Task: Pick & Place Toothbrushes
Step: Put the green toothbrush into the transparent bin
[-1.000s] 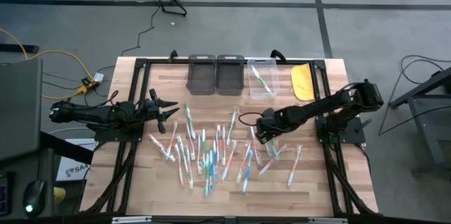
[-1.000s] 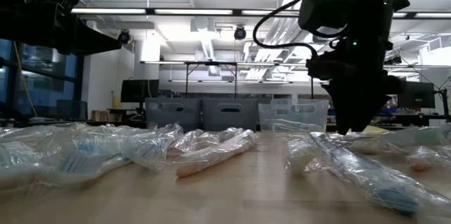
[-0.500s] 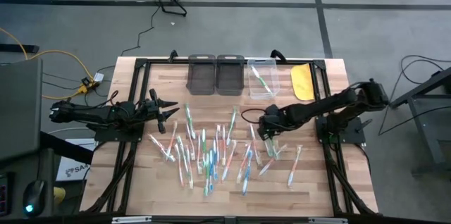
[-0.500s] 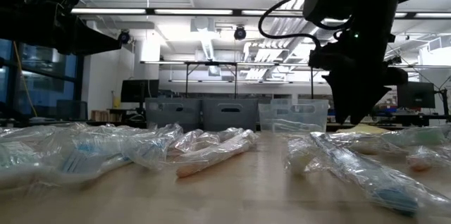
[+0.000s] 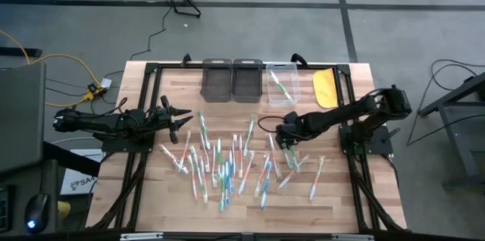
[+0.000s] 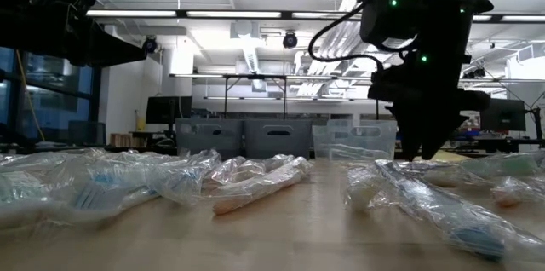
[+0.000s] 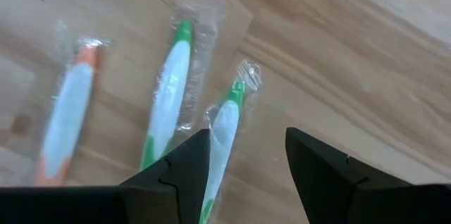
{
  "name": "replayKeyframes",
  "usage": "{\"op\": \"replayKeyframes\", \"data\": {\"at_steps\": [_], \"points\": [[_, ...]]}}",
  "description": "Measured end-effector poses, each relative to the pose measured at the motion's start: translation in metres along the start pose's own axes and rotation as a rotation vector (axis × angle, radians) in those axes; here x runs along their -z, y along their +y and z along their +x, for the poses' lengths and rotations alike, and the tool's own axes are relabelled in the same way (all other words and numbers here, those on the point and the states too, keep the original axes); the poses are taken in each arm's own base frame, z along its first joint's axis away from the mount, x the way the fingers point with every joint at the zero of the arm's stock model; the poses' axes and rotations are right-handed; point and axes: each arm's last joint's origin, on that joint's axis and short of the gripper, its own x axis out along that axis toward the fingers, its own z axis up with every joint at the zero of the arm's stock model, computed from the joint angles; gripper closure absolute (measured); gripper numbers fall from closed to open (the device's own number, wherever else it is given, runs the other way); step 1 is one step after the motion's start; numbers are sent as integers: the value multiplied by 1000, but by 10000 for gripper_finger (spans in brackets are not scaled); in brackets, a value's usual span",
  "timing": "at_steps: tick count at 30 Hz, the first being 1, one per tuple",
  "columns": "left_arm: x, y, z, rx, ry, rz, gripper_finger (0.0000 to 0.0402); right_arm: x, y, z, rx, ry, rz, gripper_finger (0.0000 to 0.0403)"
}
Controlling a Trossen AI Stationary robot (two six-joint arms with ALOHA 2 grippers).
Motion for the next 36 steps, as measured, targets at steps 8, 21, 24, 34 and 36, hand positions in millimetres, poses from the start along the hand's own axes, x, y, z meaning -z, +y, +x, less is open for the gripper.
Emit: {"op": "replayKeyframes", "data": {"at_steps": [8,21,24,34,36], "points": [[0,0,0,1,1,0,300,3,3,9,13,45,-9,244],[0,0,0,1,3,0,300,-5,-1,9,-18,105,-70,385],[0,0,0,1,3,0,300,-9,-2,1,-55,113,-92,383],[0,0,0,1,4,-11,300,-72,0,-60,-181,-135,-218,389],[0,0,0,1,4,-14,300,-92,-2,-72,-193,-192,-255,389]]}}
